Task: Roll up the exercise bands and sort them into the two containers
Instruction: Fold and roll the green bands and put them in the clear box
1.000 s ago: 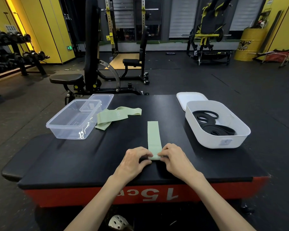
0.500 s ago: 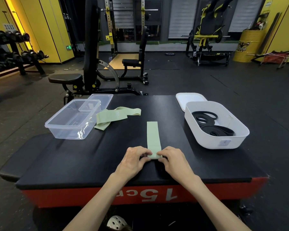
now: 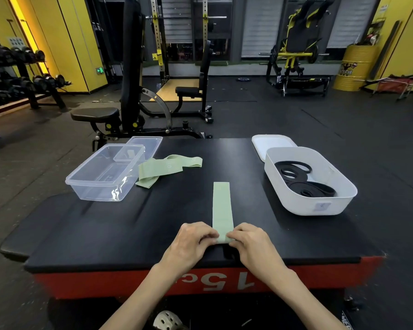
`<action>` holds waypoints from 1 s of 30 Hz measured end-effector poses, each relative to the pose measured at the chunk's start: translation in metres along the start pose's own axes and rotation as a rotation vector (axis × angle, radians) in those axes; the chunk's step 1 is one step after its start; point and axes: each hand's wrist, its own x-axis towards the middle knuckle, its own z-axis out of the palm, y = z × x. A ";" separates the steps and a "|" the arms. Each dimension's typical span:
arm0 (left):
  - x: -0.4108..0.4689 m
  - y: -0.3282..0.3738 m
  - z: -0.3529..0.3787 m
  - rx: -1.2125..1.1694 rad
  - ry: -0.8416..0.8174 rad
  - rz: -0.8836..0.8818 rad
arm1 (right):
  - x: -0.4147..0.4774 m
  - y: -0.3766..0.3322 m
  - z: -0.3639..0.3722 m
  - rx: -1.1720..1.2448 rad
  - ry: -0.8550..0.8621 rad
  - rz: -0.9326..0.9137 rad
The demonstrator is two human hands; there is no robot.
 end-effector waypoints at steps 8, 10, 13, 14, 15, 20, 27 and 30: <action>0.002 0.001 -0.003 -0.007 -0.032 -0.019 | 0.001 -0.002 0.000 0.012 0.002 0.044; -0.001 0.000 -0.001 -0.024 -0.024 -0.033 | 0.002 -0.003 0.000 0.012 -0.011 0.080; 0.000 -0.002 0.002 -0.029 0.009 -0.077 | 0.002 -0.006 -0.002 0.006 -0.024 0.116; 0.000 -0.003 0.003 -0.032 0.012 -0.081 | 0.001 -0.006 -0.002 0.011 -0.023 0.120; 0.001 -0.003 0.004 -0.037 0.014 -0.083 | 0.002 -0.006 -0.002 0.011 -0.023 0.122; 0.004 -0.004 0.003 -0.029 0.017 -0.063 | 0.003 -0.006 0.001 -0.011 -0.030 0.120; 0.009 -0.008 0.005 0.029 0.012 -0.083 | 0.007 -0.005 -0.001 -0.111 -0.065 0.123; 0.009 -0.009 0.007 0.055 0.024 -0.088 | 0.008 -0.006 -0.001 -0.116 -0.088 0.129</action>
